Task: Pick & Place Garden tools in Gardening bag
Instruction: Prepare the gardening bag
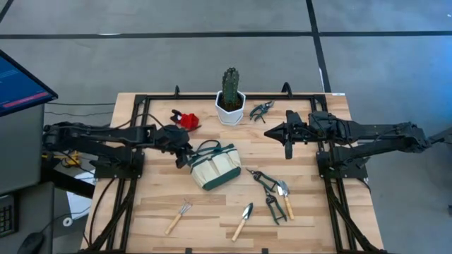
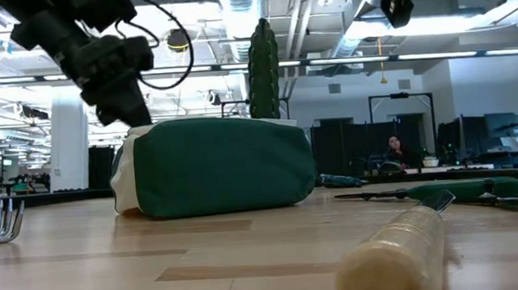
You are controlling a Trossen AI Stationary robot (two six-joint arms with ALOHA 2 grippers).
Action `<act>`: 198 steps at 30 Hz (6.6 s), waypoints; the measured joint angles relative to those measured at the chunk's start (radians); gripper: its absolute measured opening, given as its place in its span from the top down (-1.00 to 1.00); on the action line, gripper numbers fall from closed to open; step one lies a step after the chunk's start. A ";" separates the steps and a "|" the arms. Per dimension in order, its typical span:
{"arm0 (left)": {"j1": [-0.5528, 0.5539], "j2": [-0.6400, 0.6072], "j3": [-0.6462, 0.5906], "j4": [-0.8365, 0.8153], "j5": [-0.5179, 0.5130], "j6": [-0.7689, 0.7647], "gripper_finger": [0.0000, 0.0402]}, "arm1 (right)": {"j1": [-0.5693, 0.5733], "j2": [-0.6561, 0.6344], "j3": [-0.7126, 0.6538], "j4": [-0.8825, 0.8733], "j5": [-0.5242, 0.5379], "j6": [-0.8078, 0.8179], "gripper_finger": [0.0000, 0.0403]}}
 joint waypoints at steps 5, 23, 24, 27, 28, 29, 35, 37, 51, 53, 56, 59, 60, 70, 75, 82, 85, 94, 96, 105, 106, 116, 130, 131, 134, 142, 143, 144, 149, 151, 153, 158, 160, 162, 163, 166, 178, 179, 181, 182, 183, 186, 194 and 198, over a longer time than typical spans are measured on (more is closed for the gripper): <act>0.000 0.000 -0.019 0.017 0.007 -0.012 0.23 | -0.002 0.000 0.000 0.001 0.000 0.000 1.00; 0.000 0.052 -0.019 0.113 0.015 0.031 -0.33 | -0.002 0.000 0.000 0.002 0.001 0.000 1.00; 0.000 0.067 -0.019 0.118 0.015 0.040 -0.33 | -0.002 0.000 0.000 0.002 0.000 0.000 1.00; 0.000 0.118 -0.019 0.178 0.015 0.041 -0.32 | -0.002 0.000 0.000 0.002 0.001 0.000 1.00; 0.000 0.137 -0.019 0.191 0.015 0.041 -0.32 | -0.002 0.000 0.000 0.002 0.001 0.000 1.00; 0.000 0.156 -0.019 0.197 0.013 0.041 -0.32 | -0.002 0.000 0.000 0.002 0.001 0.000 1.00; 0.000 0.230 -0.019 0.226 0.006 0.016 -0.31 | -0.002 0.000 0.000 0.002 0.001 0.000 1.00; 0.000 0.233 -0.019 0.225 0.006 -0.015 -0.31 | -0.002 0.000 0.000 0.002 0.001 0.000 1.00; 0.001 0.183 -0.019 0.236 0.006 -0.046 0.32 | -0.002 0.000 0.000 0.002 0.001 0.000 1.00; 0.001 0.168 -0.019 0.232 0.006 -0.046 0.45 | -0.002 0.000 0.000 0.002 0.001 0.000 1.00; 0.001 0.139 -0.019 0.235 0.006 -0.046 0.63 | -0.002 0.000 0.000 0.002 0.001 0.000 1.00; 0.001 0.103 -0.019 0.235 0.006 -0.046 0.82 | -0.002 0.000 0.000 0.002 0.001 0.000 1.00; 0.001 0.091 -0.019 0.234 0.006 -0.046 0.89 | -0.002 0.000 0.000 0.002 0.001 0.000 1.00; 0.001 -0.002 -0.019 0.232 0.005 -0.046 0.98 | -0.002 0.000 0.000 0.002 0.001 0.000 1.00; 0.001 -0.064 -0.019 0.229 0.005 -0.046 0.98 | -0.002 0.000 0.000 0.002 0.001 0.000 1.00; 0.001 -0.191 -0.019 0.208 0.001 -0.046 0.98 | -0.002 0.000 0.000 0.002 0.001 0.000 1.00; 0.001 -0.252 -0.009 0.152 -0.025 -0.068 0.98 | -0.002 0.000 0.000 0.002 0.001 0.000 1.00; 0.001 -0.282 0.185 -0.086 -0.047 -0.075 0.99 | -0.002 0.000 0.000 0.002 0.012 -0.002 1.00; 0.001 -0.265 0.225 -0.085 -0.047 -0.051 0.99 | -0.002 0.000 0.000 0.002 0.023 -0.002 1.00; -0.003 -0.094 0.279 -0.090 -0.045 -0.016 0.99 | -0.002 0.000 0.000 0.002 0.027 -0.002 1.00; -0.009 -0.067 0.279 -0.089 -0.039 -0.024 0.99 | -0.002 0.000 0.000 0.001 0.027 -0.002 1.00; -0.119 0.067 0.279 0.025 0.035 -0.091 0.99 | -0.002 0.000 0.000 -0.006 0.027 -0.002 1.00; -0.151 0.060 0.279 0.056 0.031 -0.126 0.98 | -0.002 0.000 0.000 -0.011 0.027 -0.002 1.00; -0.151 0.060 0.279 0.056 0.031 -0.134 0.98 | -0.002 0.000 0.000 -0.013 0.027 -0.002 1.00; -0.151 0.060 0.279 0.056 0.030 -0.140 0.98 | -0.002 0.000 0.000 -0.014 0.027 -0.002 1.00; -0.151 0.060 0.279 0.066 0.027 -0.142 0.94 | -0.002 0.000 0.000 -0.021 0.027 -0.002 1.00; -0.151 0.060 0.279 0.069 0.027 -0.142 0.92 | -0.002 0.000 0.000 -0.021 0.027 -0.002 1.00; -0.151 0.060 0.279 0.071 0.027 -0.143 0.90 | -0.002 0.000 0.000 -0.021 0.027 -0.002 1.00; -0.151 0.060 0.278 0.093 0.027 -0.143 0.77 | -0.002 0.000 0.000 -0.024 0.027 -0.002 1.00; -0.151 0.060 0.278 0.104 0.027 -0.142 0.71 | -0.002 0.000 0.000 -0.029 0.027 -0.002 1.00; -0.151 0.060 0.278 0.114 0.027 -0.142 0.66 | -0.002 0.000 0.000 -0.032 0.027 -0.002 1.00; -0.151 0.060 0.278 0.135 0.027 -0.141 0.56 | -0.002 0.000 0.000 -0.042 0.027 -0.002 1.00; -0.151 0.057 0.278 0.138 0.028 -0.141 0.54 | -0.002 0.000 0.000 -0.042 0.027 -0.002 1.00; -0.151 0.050 0.278 0.140 0.028 -0.141 0.54 | -0.002 0.000 0.000 -0.042 0.027 -0.002 1.00; -0.151 0.048 0.278 0.144 0.028 -0.141 0.54 | -0.002 0.000 0.000 -0.042 0.027 -0.002 1.00; -0.151 0.033 0.278 0.139 0.027 -0.141 0.55 | -0.002 0.003 0.000 -0.042 0.027 -0.002 1.00; -0.151 -0.148 0.278 -0.117 -0.231 -0.208 0.98 | -0.002 0.170 -0.001 -0.013 0.027 0.043 1.00; -0.151 -0.171 0.278 -0.162 -0.249 -0.234 0.99 | -0.002 0.181 -0.001 -0.006 0.027 0.043 1.00; -0.151 -0.212 0.263 -0.236 -0.295 -0.306 0.99 | -0.002 0.195 -0.001 0.006 0.027 0.043 1.00; -0.154 -0.229 0.248 -0.238 -0.318 -0.341 0.99 | -0.002 0.198 -0.001 0.010 0.027 0.043 1.00; -0.159 -0.245 0.226 -0.239 -0.337 -0.372 0.99 | -0.002 0.200 -0.001 0.009 0.027 0.043 1.00; -0.174 -0.273 0.153 -0.243 -0.394 -0.470 0.99 | -0.002 0.201 -0.001 0.007 0.027 0.043 1.00; -0.266 -0.268 -0.040 -0.249 -0.419 -0.773 0.99 | -0.022 0.197 -0.001 0.004 0.027 0.037 1.00; -0.322 -0.268 -0.088 -0.247 -0.421 -0.884 0.99 | -0.061 0.237 0.000 0.002 0.027 0.035 1.00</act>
